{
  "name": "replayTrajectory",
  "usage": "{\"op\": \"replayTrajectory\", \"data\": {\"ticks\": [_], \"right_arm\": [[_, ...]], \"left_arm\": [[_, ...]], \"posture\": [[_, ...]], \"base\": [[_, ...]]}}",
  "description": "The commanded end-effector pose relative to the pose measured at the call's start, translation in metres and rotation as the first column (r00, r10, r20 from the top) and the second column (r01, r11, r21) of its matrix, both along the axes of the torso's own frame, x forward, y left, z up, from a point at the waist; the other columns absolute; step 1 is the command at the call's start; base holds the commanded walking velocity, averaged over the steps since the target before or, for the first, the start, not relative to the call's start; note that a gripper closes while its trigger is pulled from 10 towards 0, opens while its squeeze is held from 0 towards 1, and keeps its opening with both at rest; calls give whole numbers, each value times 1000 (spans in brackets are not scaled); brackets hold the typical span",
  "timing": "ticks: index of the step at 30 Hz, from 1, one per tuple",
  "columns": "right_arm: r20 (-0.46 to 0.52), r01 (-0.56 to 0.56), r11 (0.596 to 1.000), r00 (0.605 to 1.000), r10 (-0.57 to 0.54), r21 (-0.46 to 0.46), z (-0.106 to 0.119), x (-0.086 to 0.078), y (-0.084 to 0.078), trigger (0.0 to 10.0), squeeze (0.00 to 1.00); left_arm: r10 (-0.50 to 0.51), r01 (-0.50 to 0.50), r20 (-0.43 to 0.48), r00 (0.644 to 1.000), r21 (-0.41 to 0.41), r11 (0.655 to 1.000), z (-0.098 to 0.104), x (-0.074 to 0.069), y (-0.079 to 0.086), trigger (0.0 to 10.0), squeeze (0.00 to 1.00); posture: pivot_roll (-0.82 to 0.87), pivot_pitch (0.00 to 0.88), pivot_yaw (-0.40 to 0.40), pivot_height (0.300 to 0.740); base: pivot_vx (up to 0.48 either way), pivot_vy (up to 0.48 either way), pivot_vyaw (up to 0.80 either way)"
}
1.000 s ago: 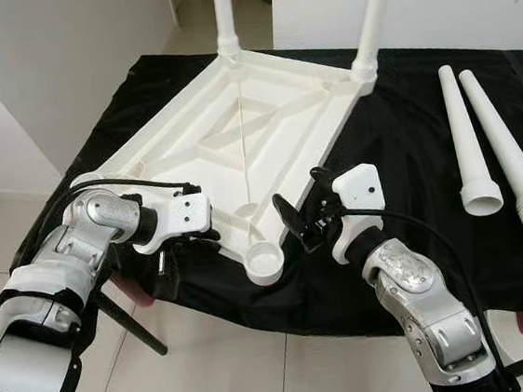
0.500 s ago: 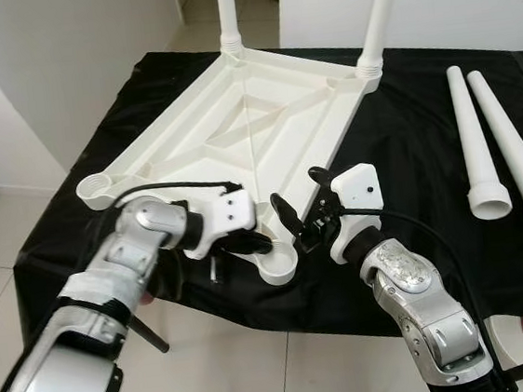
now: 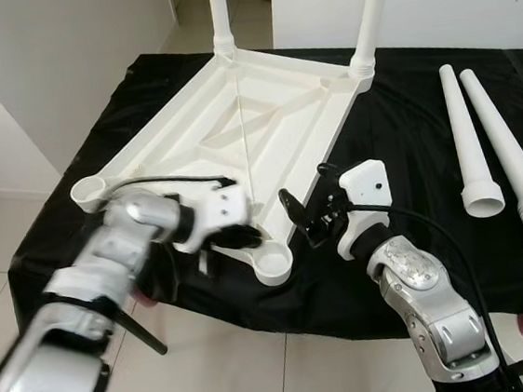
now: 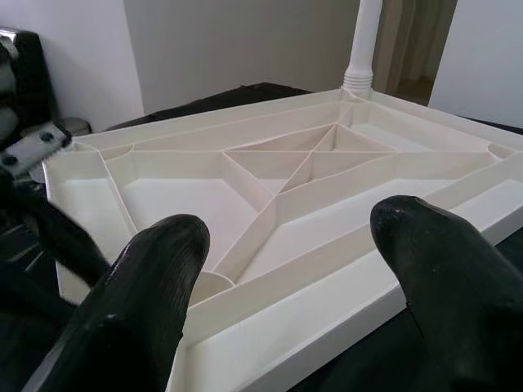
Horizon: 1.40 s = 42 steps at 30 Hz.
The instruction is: Building children table
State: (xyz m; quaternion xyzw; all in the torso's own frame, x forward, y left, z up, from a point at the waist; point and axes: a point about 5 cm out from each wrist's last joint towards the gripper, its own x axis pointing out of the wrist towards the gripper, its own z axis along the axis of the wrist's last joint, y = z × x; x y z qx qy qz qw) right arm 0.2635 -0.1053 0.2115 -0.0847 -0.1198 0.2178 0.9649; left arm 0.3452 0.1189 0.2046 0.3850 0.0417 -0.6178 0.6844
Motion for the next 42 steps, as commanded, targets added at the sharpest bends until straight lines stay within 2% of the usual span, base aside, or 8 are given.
{"op": "replayTrajectory", "data": {"ticks": [1, 8, 9, 20, 21, 22, 23, 42], "right_arm": [[1, -3, 1000, 1000, 3, 1, -1, -1, 1, 10000, 0], [4, -4, 1000, 1000, 4, 2, 1, 0, 0, 10000, 0], [6, -5, 1000, 1000, 5, 2, 1, 0, 0, 10000, 0], [7, 3, 1000, 1000, -3, 0, 2, -1, -1, 10000, 0], [7, 4, 1000, 1000, -4, 0, 2, -1, -1, 10000, 0], [7, 4, 1000, 1000, -4, 0, 2, -1, -1, 10000, 0], [8, 5, 1000, 1000, -5, 1, 3, -2, -1, 10000, 0], [1, 2, 1000, 1000, -2, 8, 1, -2, 2, 10000, 0]], "left_arm": [[-10, 9, 33, 999, 29, 1000, 1, 0, 1, 10000, 1000], [48, -48, 4, 999, 174, 984, -8, 10, 32, 10000, 824], [71, -71, 5, 997, 187, 980, -11, 13, 33, 10000, 0], [196, -198, 32, 980, 229, 953, -31, 27, 29, 10000, 0], [213, -213, 23, 977, 208, 955, -32, 28, 27, 7098, 0], [213, -213, 23, 977, 208, 955, -32, 28, 27, 7098, 0], [232, -228, -4, 973, 172, 958, -32, 29, 25, 0, 0], [128, -137, -145, 981, -50, 989, -27, 24, -10, 0, 0]], "posture": [[-138, 123, 85, 740], [-139, 131, 83, 740], [-139, 131, 83, 740], [-162, 136, 88, 740], [-164, 137, 89, 740], [-164, 137, 89, 740], [-164, 138, 91, 740], [-152, 137, 91, 740]], "base": [[0, 0, 0], [0, 0, 0], [0, 0, 0], [0, 0, 0], [0, 0, 0], [0, 0, 0], [0, 0, 0], [0, 0, 0]]}}
